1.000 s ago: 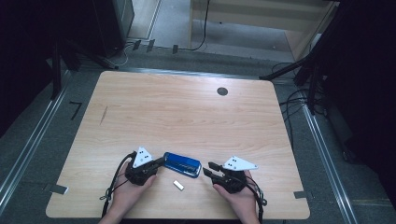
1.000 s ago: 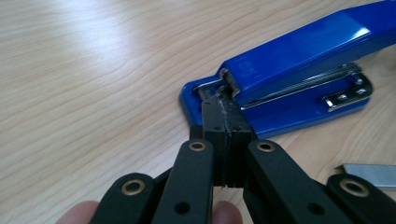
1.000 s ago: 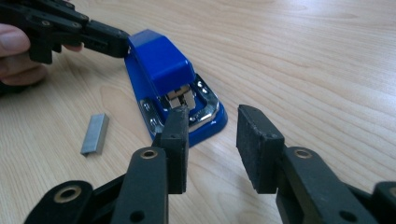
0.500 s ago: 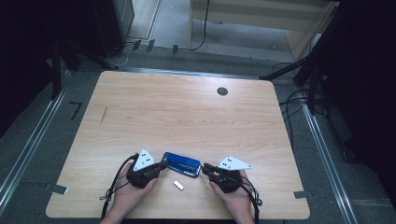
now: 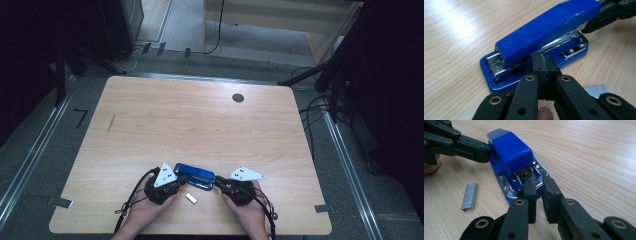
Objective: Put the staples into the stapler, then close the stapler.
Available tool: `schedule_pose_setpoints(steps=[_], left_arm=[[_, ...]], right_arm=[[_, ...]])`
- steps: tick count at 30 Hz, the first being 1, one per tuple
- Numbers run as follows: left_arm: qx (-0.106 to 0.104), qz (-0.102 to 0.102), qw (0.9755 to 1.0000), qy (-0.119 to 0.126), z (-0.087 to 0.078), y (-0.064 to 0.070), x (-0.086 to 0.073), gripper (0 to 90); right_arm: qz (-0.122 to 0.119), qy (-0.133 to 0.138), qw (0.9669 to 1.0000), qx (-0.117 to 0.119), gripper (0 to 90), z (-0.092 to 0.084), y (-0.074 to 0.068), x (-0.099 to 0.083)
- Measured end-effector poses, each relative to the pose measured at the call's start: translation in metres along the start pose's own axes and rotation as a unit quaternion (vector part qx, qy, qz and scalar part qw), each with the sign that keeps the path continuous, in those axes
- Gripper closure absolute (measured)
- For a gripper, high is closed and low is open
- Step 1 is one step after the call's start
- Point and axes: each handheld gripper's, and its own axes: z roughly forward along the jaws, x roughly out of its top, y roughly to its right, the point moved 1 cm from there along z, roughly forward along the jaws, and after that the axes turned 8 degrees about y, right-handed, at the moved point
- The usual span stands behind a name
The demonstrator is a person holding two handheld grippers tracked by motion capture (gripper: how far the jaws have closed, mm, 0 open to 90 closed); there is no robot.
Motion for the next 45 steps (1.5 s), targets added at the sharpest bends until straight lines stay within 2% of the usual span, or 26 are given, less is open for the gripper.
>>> schedule_pose_setpoints(steps=[10,22,26,39,44,45], left_arm=[[-0.016,-0.006,0.9998,-0.013,0.0087,0.0016,0.0035,90.0],[-0.015,-0.002,0.9998,-0.013,0.0094,0.0029,0.0036,90.0],[-0.017,-0.006,0.9997,-0.014,0.0093,0.0021,0.0037,90.0],[-0.017,-0.007,0.9997,-0.015,0.0093,0.0021,0.0037,90.0],[-0.017,-0.006,0.9997,-0.015,0.0093,0.0022,0.0037,90.0],[-0.017,-0.006,0.9997,-0.015,0.0093,0.0022,0.0037,90.0]], right_arm=[[-0.004,-0.015,0.9999,0.005,83.5,0.0018,-0.0019,-0.0031],[-0.01,-0.02,0.9997,0.01,86.3,0.0013,-0.0038,-0.0041],[-0.011,-0.022,0.9996,0.011,86.3,0.001,-0.0042,-0.0043],[-0.024,-0.017,0.9996,0.002,87.6,0.0007,-0.0072,-0.0032],[-0.013,0.0,0.9999,0.003,88.8,-0.0034,-0.0046,0.0014],[-0.016,0.002,0.9998,0.01,90.0,-0.0041,-0.0047,0.0033]])
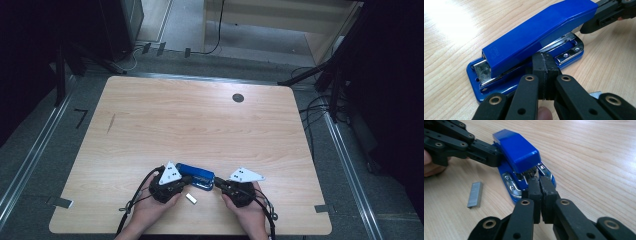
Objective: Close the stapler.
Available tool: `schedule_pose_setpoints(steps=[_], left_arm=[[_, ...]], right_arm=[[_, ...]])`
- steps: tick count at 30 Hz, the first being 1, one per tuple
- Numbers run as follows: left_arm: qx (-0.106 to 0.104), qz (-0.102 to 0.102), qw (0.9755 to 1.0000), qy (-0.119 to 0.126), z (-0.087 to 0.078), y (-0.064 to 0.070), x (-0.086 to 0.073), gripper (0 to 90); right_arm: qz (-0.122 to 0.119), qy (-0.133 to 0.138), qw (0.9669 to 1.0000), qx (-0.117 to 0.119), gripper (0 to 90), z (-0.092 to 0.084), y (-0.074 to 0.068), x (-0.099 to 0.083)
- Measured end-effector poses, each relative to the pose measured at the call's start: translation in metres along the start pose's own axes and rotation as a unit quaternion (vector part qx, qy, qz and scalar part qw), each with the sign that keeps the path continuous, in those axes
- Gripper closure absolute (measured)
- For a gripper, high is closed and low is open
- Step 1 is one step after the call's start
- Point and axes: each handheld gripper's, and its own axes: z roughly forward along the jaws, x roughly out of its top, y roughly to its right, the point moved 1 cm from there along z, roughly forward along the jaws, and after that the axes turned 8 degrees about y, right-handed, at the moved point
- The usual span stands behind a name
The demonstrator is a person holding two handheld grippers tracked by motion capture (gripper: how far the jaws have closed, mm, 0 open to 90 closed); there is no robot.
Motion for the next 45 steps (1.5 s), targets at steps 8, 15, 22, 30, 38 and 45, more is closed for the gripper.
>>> schedule_pose_setpoints(steps=[8,15,22,30,38,45], left_arm=[[0.0,-0.004,1.0,0.0,0.0,-0.001,0.0,90.0],[0.001,-0.005,1.0,-0.001,0.0,-0.001,0.0,90.0],[0.001,-0.003,1.0,0.0,0.0,-0.001,0.0,90.0],[0.002,0.003,1.0,0.0,0.0,0.0,0.0,90.0],[0.003,0.003,1.0,0.001,0.0,0.0,0.0,90.0],[0.003,0.005,1.0,0.001,0.001,0.0,0.0,90.0]], right_arm=[[-0.008,0.007,0.9999,0.013,90.0,-0.002,-0.002,0.005],[-0.008,0.022,0.9995,0.021,90.0,-0.006,-0.004,0.013],[-0.014,0.038,0.9989,0.025,90.0,-0.008,-0.007,0.021],[-0.026,0.057,0.9975,0.031,90.0,-0.008,-0.013,0.033],[-0.034,0.071,0.9963,0.034,90.0,-0.005,-0.017,0.043],[-0.043,0.077,0.9953,0.04,90.0,-0.001,-0.023,0.053]])
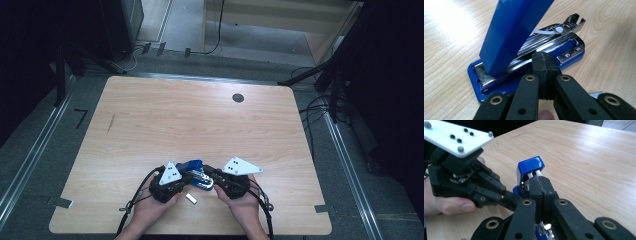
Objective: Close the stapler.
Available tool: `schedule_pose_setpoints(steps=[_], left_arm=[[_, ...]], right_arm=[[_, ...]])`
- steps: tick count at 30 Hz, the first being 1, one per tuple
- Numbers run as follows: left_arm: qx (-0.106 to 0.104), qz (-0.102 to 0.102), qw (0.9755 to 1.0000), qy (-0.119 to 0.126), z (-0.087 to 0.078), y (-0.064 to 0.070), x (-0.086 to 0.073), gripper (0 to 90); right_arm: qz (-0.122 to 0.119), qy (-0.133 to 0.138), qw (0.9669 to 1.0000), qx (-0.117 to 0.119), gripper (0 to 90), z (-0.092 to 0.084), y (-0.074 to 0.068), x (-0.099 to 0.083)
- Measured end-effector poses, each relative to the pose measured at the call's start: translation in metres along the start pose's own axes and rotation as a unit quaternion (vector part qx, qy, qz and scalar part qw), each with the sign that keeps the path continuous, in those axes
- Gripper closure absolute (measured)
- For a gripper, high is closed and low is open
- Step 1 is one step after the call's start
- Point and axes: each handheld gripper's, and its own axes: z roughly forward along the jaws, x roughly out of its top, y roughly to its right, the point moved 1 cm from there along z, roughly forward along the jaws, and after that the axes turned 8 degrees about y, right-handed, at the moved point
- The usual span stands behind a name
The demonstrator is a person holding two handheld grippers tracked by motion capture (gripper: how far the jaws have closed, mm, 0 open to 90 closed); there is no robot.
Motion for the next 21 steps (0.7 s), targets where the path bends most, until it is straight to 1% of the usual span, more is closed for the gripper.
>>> schedule_pose_setpoints(steps=[2,3,5,12,15,17,19,21], left_arm=[[0.0,0.002,1.0,0.001,0.0,0.0,0.0,90.0],[-0.001,0.001,1.0,0.0,0.0,0.0,0.0,90.0],[-0.001,0.001,1.0,0.0,0.0,0.0,0.0,90.0],[-0.001,0.003,1.0,0.0,0.0,0.0,0.0,90.0],[-0.001,0.003,1.0,0.0,0.0,0.0,0.0,90.0],[0.0,0.006,1.0,0.0,0.0,0.0,0.0,90.0],[0.001,0.006,1.0,0.001,0.0,0.001,0.0,90.0],[0.002,0.007,1.0,0.001,0.0,0.001,0.0,90.0]], right_arm=[[-0.002,0.0,1.0,0.002,90.0,0.001,-0.001,0.002],[-0.009,0.0,1.0,0.002,90.0,0.004,-0.003,0.006],[-0.014,0.0,0.9999,0.003,90.0,0.006,-0.004,0.008],[-0.015,0.004,0.9998,0.009,90.0,0.012,-0.007,0.014],[-0.016,0.008,0.9997,0.014,90.0,0.017,-0.009,0.018],[-0.018,0.009,0.9997,0.015,90.0,0.019,-0.009,0.019],[-0.022,0.01,0.9996,0.017,90.0,0.024,-0.012,0.023],[-0.021,0.012,0.9995,0.02,90.0,0.027,-0.013,0.024]])
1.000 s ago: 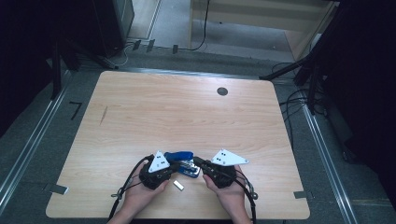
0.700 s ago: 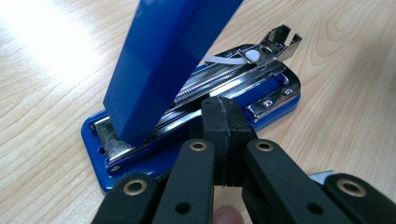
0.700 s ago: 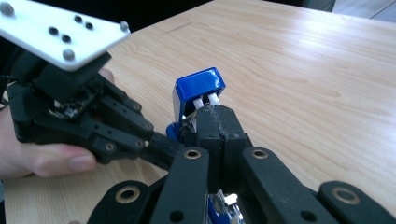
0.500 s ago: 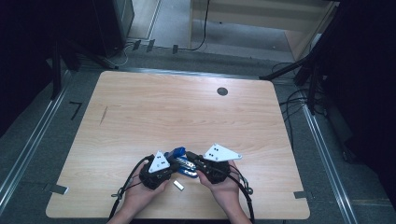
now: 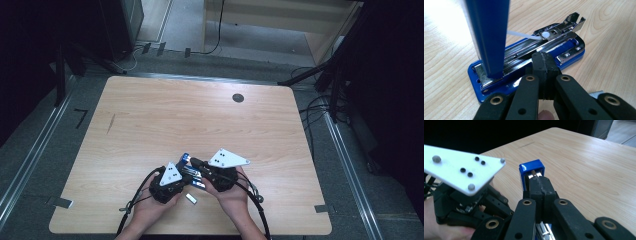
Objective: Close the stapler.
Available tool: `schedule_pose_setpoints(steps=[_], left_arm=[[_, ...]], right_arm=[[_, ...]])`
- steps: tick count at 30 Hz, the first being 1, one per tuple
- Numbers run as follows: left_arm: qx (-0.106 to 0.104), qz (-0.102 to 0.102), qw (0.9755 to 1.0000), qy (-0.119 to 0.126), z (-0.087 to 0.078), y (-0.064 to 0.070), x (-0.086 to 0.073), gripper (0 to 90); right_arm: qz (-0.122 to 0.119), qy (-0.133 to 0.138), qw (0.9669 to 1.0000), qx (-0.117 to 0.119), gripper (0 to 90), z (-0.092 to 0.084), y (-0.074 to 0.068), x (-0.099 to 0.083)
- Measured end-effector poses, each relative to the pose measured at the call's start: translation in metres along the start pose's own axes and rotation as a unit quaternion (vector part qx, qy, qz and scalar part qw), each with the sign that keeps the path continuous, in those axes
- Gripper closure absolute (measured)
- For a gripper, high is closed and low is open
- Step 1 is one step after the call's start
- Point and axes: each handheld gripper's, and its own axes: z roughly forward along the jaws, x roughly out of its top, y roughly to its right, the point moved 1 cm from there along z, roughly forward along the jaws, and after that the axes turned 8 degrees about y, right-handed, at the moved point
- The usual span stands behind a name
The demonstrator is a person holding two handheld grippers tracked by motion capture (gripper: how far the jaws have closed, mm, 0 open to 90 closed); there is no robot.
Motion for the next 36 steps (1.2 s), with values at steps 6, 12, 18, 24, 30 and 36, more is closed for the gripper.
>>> schedule_pose_setpoints(steps=[6,12,18,24,30,36], left_arm=[[0.002,0.001,1.0,0.001,0.0,0.001,0.0,90.0],[0.007,0.008,0.9999,0.002,0.0,0.002,0.0,90.0],[0.007,0.011,0.9999,0.0,0.0,0.002,0.0,90.0],[0.006,0.009,0.9999,0.001,0.0,0.002,0.0,90.0],[0.006,0.01,0.9999,0.002,0.0,0.002,0.0,90.0],[0.008,0.011,0.9999,0.002,0.0,0.002,0.0,90.0]], right_arm=[[0.001,0.003,1.0,0.007,90.0,0.009,-0.002,0.004],[-0.001,0.003,0.9999,0.014,90.0,0.019,-0.005,0.008],[-0.014,-0.012,0.9996,0.02,90.0,0.032,-0.007,0.007],[-0.007,-0.012,0.9996,0.026,90.0,0.04,-0.003,0.003],[-0.008,-0.022,0.999,0.037,90.0,0.049,-0.006,0.002],[-0.005,-0.025,0.9986,0.046,90.0,0.057,-0.006,0.001]])
